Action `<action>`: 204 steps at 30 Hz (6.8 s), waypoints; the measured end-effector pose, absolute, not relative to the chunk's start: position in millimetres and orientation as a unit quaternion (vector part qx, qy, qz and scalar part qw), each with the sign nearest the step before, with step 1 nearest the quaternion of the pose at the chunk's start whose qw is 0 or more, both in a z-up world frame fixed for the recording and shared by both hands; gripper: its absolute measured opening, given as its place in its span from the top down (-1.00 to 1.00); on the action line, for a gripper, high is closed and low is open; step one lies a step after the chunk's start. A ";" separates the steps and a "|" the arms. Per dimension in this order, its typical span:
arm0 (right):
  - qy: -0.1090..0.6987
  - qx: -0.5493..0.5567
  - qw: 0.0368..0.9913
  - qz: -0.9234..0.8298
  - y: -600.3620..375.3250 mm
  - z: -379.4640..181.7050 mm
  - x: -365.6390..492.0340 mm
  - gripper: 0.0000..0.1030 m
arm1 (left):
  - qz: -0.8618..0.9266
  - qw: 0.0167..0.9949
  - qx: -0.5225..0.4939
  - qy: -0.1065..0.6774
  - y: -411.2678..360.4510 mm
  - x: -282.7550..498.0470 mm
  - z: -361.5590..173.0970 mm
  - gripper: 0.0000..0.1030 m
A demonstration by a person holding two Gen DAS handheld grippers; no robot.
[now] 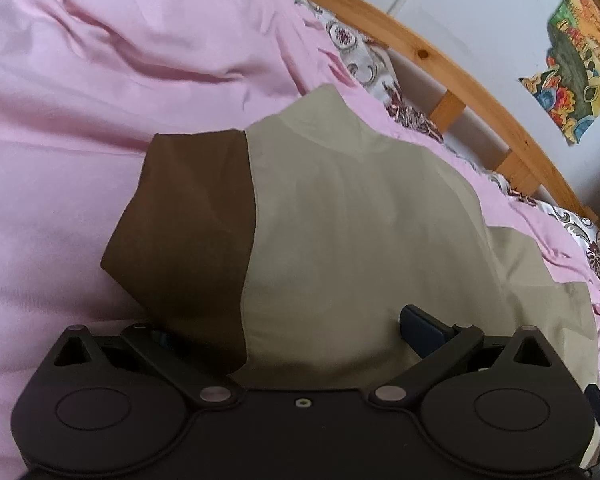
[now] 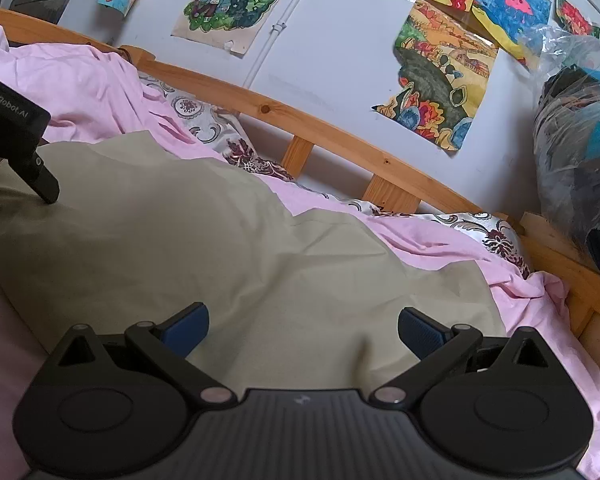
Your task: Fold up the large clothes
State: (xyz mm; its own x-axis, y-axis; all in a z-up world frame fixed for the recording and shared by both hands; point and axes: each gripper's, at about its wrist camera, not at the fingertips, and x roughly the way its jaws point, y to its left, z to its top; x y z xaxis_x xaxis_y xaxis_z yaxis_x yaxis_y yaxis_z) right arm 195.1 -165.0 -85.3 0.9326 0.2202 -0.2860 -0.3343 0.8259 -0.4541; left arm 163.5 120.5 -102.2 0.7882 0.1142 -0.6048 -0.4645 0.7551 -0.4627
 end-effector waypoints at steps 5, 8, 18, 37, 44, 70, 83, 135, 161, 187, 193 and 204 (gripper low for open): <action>0.113 -0.254 0.949 0.147 -164.6 -84.8 195.2 -1.00 | 0.218 0.888 -0.313 0.258 120.2 153.9 -96.3 -0.11; 0.115 -0.250 0.950 0.148 -164.8 -82.9 194.8 -1.00 | 0.226 0.888 -0.312 0.250 123.7 152.4 -91.1 0.28; 0.136 -0.245 0.949 0.142 -173.4 -72.1 200.3 -0.99 | 0.117 0.966 -0.157 0.167 76.3 155.3 -15.4 0.91; 0.112 -0.128 0.983 -0.070 -328.2 1.1 234.4 -0.93 | -0.321 0.929 0.013 0.185 -103.9 273.9 25.1 0.92; 0.111 -0.013 0.990 -0.087 -393.1 12.6 240.1 -0.93 | -0.393 0.881 0.075 0.253 -141.3 293.8 -28.9 0.91; 0.260 0.165 0.946 0.102 -417.3 -24.0 279.1 0.70 | -0.340 0.901 0.201 0.181 -139.9 209.4 -31.8 0.30; 0.270 0.152 0.947 0.087 -412.2 -26.7 281.2 0.71 | -0.235 0.922 0.249 0.179 -113.8 197.4 -41.2 0.03; 0.197 -0.156 0.958 0.135 -296.5 23.7 351.1 -0.85 | -0.235 0.889 -0.178 0.351 2.7 295.0 -50.9 -0.92; 0.194 -0.044 0.979 0.052 -341.0 -36.7 260.2 0.35 | -0.200 0.876 -0.211 0.384 4.1 289.3 -80.4 -0.99; 0.248 0.092 0.959 0.103 -378.3 -44.3 283.2 -0.68 | -0.199 0.881 -0.187 0.386 2.2 289.2 -74.6 -0.99; 0.239 0.093 0.962 0.100 -375.7 -46.2 282.2 -0.72 | -0.200 0.884 -0.176 0.383 0.3 289.6 -72.5 -0.99; 0.237 0.089 0.962 0.099 -374.2 -47.0 280.6 -0.76 | -0.199 0.884 -0.182 0.383 0.4 289.1 -72.8 -0.99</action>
State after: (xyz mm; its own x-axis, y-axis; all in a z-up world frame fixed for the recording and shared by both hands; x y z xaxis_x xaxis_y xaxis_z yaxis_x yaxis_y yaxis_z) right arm 280.6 -374.2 -47.0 0.8680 0.2332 -0.4384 -0.1485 0.9643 0.2191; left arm 289.1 0.4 -72.8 0.6272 -0.4907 -0.6048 0.2121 0.8548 -0.4735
